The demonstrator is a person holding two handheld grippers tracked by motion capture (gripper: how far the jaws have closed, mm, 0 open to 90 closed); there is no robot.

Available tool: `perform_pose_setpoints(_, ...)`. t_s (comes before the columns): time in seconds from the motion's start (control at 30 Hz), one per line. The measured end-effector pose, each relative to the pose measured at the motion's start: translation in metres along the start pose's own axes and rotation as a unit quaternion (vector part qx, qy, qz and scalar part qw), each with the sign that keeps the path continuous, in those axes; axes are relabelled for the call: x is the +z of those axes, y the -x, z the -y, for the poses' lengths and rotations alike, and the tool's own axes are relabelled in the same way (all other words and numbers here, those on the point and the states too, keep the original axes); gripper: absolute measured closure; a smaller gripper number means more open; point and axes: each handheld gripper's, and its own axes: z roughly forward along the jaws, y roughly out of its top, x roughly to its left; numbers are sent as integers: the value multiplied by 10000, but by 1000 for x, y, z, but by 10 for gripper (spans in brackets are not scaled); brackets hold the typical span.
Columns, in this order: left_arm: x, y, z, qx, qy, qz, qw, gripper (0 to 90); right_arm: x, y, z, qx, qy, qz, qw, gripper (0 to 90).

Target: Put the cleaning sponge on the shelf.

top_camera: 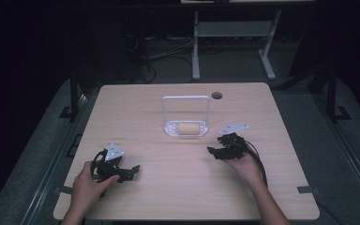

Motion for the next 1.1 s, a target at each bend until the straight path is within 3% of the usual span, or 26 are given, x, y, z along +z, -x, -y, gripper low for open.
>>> perform_pose_setpoints(0.47,0,0,0,1,0,-1,10000,127,-22,-1,27,115,54,85,9999,350)
perform_pose_setpoints(1.1,0,0,0,4,-1,-1,10000,127,-57,5,72,511,75,326,9981,191)
